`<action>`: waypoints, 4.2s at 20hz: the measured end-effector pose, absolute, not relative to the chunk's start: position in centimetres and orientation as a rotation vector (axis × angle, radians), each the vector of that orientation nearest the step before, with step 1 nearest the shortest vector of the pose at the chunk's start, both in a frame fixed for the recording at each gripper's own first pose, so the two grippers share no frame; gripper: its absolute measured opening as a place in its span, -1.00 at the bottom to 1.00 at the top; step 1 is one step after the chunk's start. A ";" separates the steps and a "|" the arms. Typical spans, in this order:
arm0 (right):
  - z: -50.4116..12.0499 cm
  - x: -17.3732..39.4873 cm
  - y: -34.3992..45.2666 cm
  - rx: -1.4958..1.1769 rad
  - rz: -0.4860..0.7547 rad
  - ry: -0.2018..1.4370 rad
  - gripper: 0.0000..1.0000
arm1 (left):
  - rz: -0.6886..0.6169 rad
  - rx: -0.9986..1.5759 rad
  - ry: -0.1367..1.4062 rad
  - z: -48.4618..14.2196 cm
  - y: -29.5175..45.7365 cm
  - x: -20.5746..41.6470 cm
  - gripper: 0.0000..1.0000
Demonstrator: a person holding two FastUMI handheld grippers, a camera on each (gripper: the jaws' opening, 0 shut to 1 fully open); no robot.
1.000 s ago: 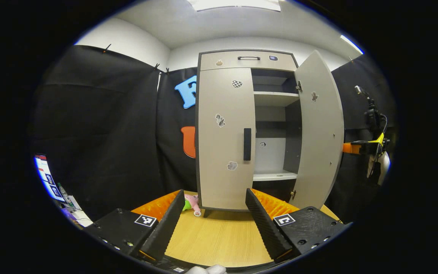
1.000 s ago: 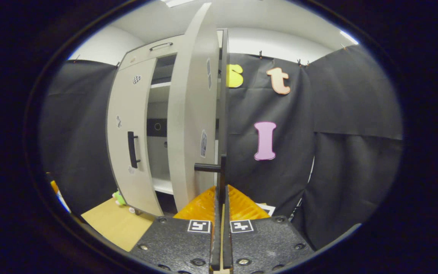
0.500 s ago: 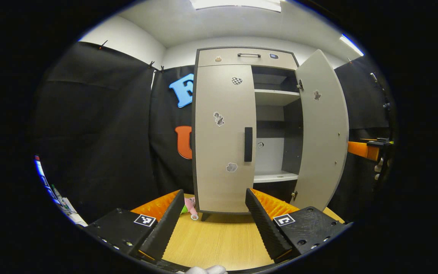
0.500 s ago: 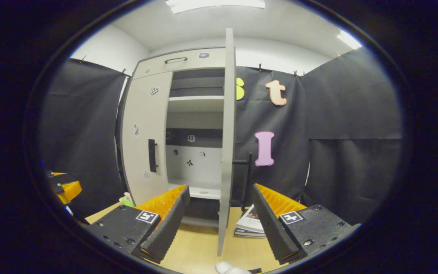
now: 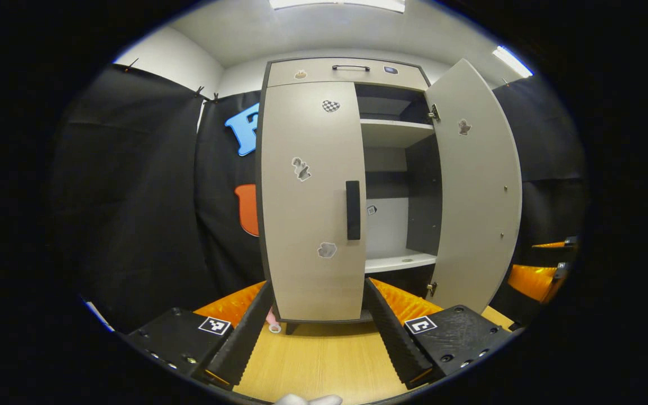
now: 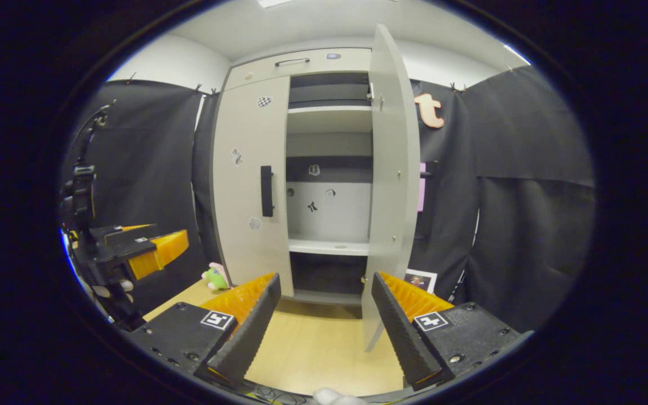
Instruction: Open the right door of the double-door shoe cabinet with the right hand, and open the left door with the left hand.
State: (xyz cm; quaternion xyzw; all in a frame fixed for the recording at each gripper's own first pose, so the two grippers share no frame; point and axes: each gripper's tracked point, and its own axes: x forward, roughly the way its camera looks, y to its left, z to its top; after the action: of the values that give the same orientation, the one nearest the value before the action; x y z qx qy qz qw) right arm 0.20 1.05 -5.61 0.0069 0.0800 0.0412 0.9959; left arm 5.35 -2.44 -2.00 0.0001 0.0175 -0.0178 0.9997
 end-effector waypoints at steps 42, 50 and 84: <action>-3.9 -3.8 -4.2 0.042 -0.029 0.154 1.00 | -0.082 -0.050 0.006 1.1 -7.8 29.4 -0.94; -5.0 -4.3 -1.7 0.046 0.037 0.176 1.00 | -0.155 -0.050 -0.006 1.1 -6.7 26.1 -0.94; -7.0 -2.7 8.7 0.055 0.261 0.220 1.00 | -0.029 -0.102 -0.050 0.4 10.6 15.4 -1.00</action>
State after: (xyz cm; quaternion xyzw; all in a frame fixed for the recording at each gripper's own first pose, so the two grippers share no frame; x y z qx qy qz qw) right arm -2.71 8.67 -7.02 0.0275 0.1095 0.1297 0.9851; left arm 15.39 10.59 0.41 -0.0509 -0.0249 -0.0145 0.9983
